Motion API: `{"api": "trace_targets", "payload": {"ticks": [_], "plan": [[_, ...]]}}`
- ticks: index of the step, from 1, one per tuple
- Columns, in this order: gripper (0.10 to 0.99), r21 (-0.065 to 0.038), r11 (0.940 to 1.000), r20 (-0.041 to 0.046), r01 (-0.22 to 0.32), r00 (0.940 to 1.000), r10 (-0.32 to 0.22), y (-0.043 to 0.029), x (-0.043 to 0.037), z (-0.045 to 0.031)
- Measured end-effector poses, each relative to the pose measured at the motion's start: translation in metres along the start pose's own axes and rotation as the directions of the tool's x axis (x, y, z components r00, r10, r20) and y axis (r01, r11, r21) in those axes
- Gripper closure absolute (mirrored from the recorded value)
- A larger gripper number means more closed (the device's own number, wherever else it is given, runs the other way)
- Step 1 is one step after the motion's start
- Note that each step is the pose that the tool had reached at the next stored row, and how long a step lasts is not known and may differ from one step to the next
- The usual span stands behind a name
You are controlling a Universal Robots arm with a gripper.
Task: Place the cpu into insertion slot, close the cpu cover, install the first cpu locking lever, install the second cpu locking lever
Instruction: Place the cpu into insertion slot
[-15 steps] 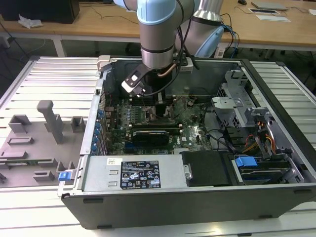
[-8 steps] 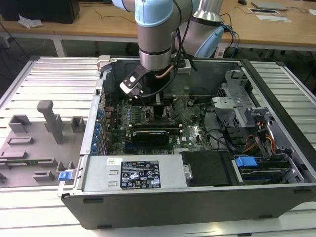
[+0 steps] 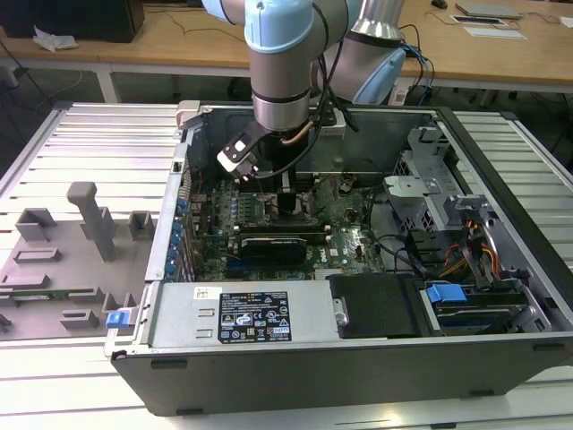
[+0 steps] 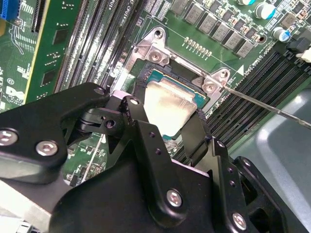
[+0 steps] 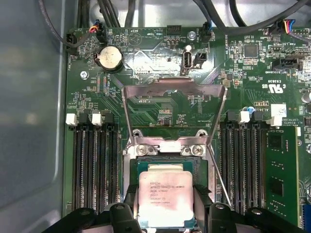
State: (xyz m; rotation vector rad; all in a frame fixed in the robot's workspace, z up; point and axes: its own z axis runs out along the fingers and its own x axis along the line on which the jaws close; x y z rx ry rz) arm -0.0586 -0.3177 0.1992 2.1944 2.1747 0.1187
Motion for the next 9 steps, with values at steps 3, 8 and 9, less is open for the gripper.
{"api": "trace_targets", "payload": {"ticks": [3, 8, 9], "plan": [[0.545, 0.0, 0.9998, 0.002, -0.019, 0.9998, 0.019, -0.0001, -0.0001, 0.0001], [0.545, 0.0, 0.9998, 0.0019, -0.019, 0.9998, 0.019, -0.0001, -0.0001, 0.0004], [0.545, 0.0, 0.9998, 0.002, -0.019, 0.9998, 0.019, -0.0001, -0.0001, 0.0005]]}}
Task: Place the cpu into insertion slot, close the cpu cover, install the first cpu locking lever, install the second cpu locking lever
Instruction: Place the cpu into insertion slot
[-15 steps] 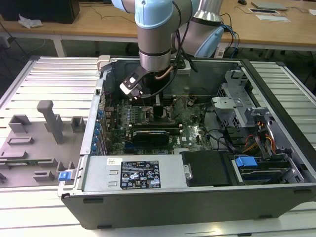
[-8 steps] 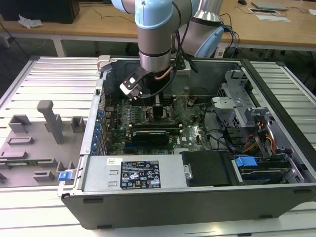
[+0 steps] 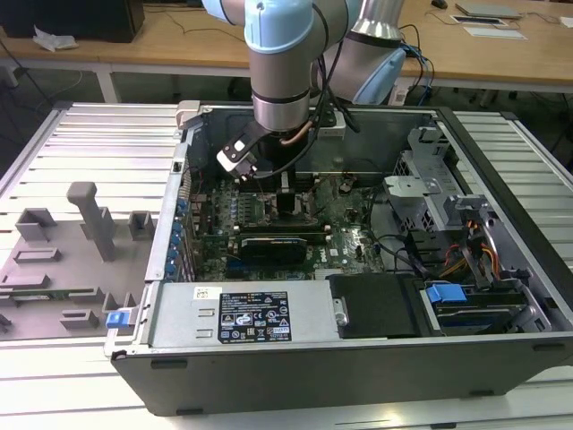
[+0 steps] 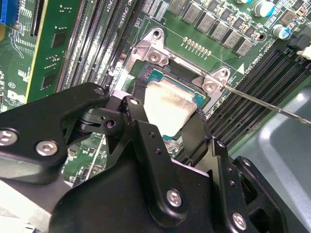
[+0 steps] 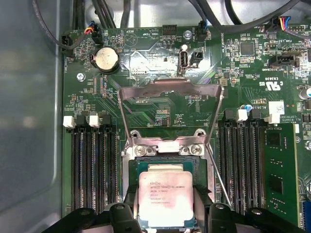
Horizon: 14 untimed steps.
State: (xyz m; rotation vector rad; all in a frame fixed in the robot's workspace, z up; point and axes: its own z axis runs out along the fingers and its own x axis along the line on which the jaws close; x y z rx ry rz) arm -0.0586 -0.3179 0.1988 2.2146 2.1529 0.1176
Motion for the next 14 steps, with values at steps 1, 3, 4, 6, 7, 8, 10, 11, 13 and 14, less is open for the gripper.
{"api": "trace_targets", "payload": {"ticks": [1, 3, 4, 6, 7, 8, 10, 11, 13, 14], "plan": [[0.545, 0.0, 1.0, 0.0002, 0.0, 1.0, 0.0, 0.0, -0.0002, 0.0], [0.545, 0.0, 1.0, 0.0005, 0.0, 1.0, 0.0, 0.0, -0.0004, 0.0], [0.545, 0.0, 1.0, 0.0005, 0.0, 1.0, 0.0, 0.0, -0.0004, 0.0], [0.545, 0.0, 1.0, 0.0004, 0.0, 1.0, 0.0, 0.0, -0.0005, 0.0], [0.545, 0.0, 1.0, 0.0004, 0.0, 1.0, 0.0, 0.0, -0.0005, 0.0], [0.545, 0.0, 1.0, 0.0005, 0.0, 1.0, 0.0, 0.0, -0.0005, 0.0], [0.475, 0.0, 1.0, 0.0004, 0.0, 1.0, 0.0, 0.0, -0.0005, 0.0], [0.475, 0.0, 1.0, 0.0005, 0.0, 1.0, 0.0, 0.0, -0.0005, 0.0], [0.475, 0.0, 1.0, 0.0005, 0.0, 1.0, 0.0, 0.0, -0.0005, 0.0], [0.475, 0.0, 1.0, 0.0036, 0.001, 1.0, -0.001, 0.0001, -0.0006, -0.0007]]}}
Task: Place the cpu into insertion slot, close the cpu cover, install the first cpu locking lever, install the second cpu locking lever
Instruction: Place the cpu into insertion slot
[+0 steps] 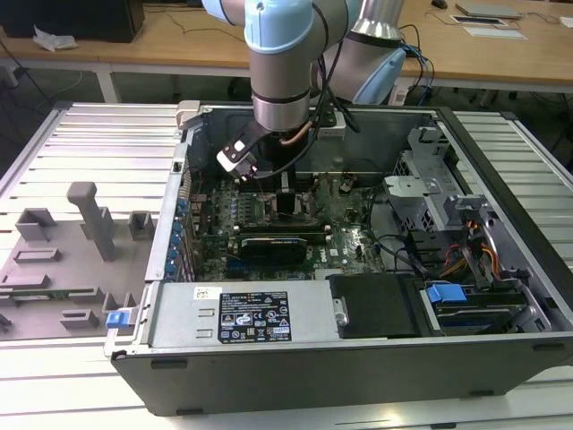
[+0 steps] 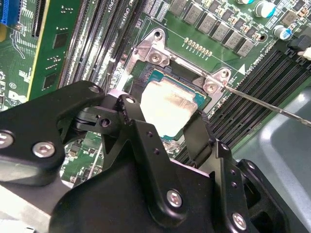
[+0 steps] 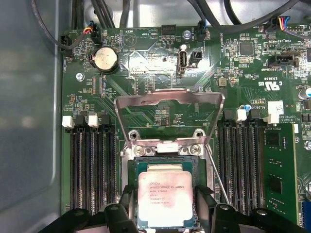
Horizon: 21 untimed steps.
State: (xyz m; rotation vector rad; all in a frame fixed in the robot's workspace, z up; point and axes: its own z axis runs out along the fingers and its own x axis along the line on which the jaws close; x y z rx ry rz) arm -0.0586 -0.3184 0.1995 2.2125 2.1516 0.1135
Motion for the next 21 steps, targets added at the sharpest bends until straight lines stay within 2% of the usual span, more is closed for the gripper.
{"api": "trace_targets", "payload": {"ticks": [3, 8, 9, 13, 21], "plan": [[0.475, 0.0, 1.0, 0.0117, 0.001, 0.9999, -0.001, 0.0001, 0.0, -0.0013], [0.475, -0.001, 1.0, 0.0153, 0.001, 0.9999, -0.001, 0.0004, 0.0002, -0.0051], [0.475, -0.001, 1.0, 0.0223, 0.002, 0.9997, -0.002, 0.0004, 0.0001, -0.0052], [0.475, -0.001, 1.0, 0.0375, 0.003, 0.9993, -0.003, 0.0005, 0.0001, -0.0052], [0.475, -0.001, 1.0, 0.0375, 0.003, 0.9993, -0.003, 0.0009, 0.0003, -0.0102]]}}
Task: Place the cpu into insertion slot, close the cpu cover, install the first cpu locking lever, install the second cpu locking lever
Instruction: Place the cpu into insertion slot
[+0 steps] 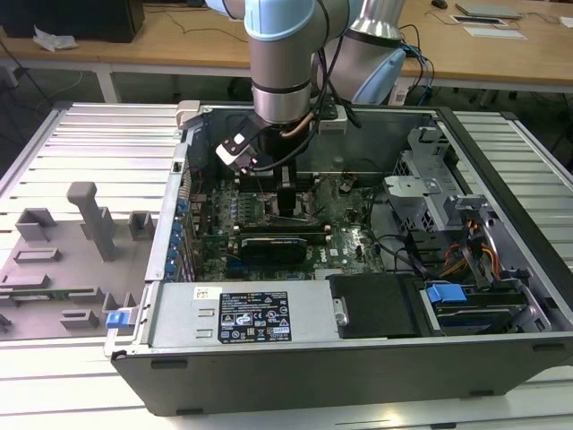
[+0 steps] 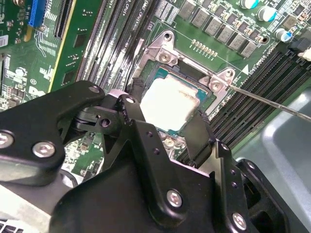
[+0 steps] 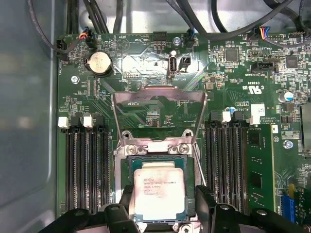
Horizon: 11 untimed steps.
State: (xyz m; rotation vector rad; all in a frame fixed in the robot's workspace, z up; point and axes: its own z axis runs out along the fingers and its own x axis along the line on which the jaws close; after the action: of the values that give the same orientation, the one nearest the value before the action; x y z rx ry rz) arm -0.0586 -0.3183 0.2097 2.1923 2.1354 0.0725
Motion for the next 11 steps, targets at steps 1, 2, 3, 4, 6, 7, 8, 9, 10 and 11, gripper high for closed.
{"api": "trace_targets", "payload": {"ticks": [1, 2, 3, 4, 6, 7, 8, 9, 10, 11], "plan": [[0.475, 0.0, 1.0, 0.0002, 0.0, 1.0, 0.0, 0.0, 0.0, -0.0001], [0.475, 0.0, 1.0, 0.0001, 0.0, 1.0, 0.0, 0.0, 0.0, -0.0002], [0.49, 0.0, 1.0, 0.0002, 0.0, 1.0, 0.0, 0.0, -0.0001, -0.0003], [0.557, 0.0, 1.0, 0.0002, 0.0, 1.0, 0.0, 0.0, -0.0001, -0.0003], [0.62, 0.0, 1.0, 0.0002, 0.0, 1.0, 0.0, 0.0, -0.0001, -0.0004], [0.678, 0.0, 1.0, 0.0002, 0.0, 1.0, 0.0, 0.0, -0.0001, -0.0005], [0.737, 0.0, 1.0, 0.0001, 0.0, 1.0, 0.0, 0.0, 0.0, -0.0005], [0.8, 0.0, 1.0, 0.0002, 0.0, 1.0, 0.0, 0.0, 0.0, -0.0006], [0.859, 0.0, 1.0, 0.0002, 0.0, 1.0, 0.0, 0.0, -0.0001, -0.0006], [0.859, 0.0, 1.0, 0.0002, 0.0, 1.0, 0.0, 0.0, 0.0, -0.0007]]}}
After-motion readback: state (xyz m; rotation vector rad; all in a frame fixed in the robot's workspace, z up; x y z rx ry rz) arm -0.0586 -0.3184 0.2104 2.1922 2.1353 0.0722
